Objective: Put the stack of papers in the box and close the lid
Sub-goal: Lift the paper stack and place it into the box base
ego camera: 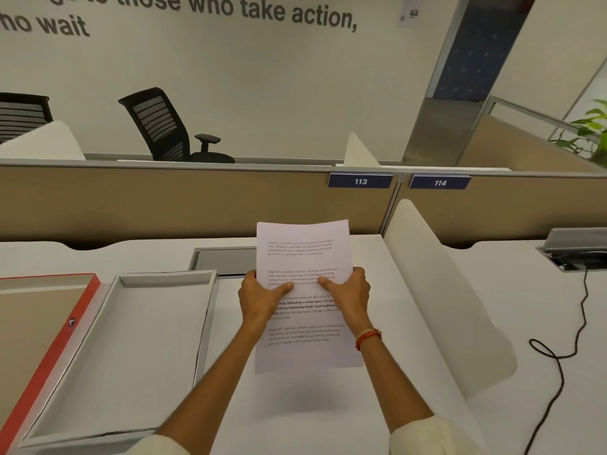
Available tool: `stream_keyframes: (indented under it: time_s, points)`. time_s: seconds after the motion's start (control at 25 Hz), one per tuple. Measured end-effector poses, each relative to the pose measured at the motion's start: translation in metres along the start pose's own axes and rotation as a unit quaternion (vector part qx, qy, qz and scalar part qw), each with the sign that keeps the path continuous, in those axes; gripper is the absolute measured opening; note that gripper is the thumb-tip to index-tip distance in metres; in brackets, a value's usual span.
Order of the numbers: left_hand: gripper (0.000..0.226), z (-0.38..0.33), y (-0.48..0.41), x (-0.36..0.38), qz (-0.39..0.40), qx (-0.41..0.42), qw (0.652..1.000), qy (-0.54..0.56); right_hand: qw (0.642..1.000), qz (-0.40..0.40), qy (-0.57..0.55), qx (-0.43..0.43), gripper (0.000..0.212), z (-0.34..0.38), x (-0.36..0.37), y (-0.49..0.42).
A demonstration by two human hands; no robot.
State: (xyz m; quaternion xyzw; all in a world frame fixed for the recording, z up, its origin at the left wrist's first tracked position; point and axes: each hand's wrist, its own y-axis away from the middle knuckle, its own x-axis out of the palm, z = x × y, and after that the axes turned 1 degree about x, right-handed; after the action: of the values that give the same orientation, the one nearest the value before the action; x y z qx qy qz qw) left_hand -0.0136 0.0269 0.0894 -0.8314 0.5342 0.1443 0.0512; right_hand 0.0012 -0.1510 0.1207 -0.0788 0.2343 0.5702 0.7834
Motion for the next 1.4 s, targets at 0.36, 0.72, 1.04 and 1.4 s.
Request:
stream_keyframes:
  time_s: [0.36,0.72,1.04,1.4]
  points:
    - [0.053,0.027,-0.022,-0.107,0.021,-0.03,0.997,-0.068,0.994,0.11,0.015,0.004,0.048,0.022,0.088,0.045]
    - [0.048,0.074,-0.056,-0.225,0.039,-0.051,0.988,-0.143,0.979,0.198,0.039,0.018,0.038,0.044,0.205,0.099]
    - [0.053,0.119,-0.081,-0.284,0.058,-0.102,0.984,-0.131,0.971,0.229,0.064,0.027,0.03,0.042,0.28,0.127]
    - [0.055,0.145,-0.091,-0.304,0.065,-0.116,0.982,-0.133,0.967,0.243,0.075,0.011,0.022,0.028,0.317,0.132]
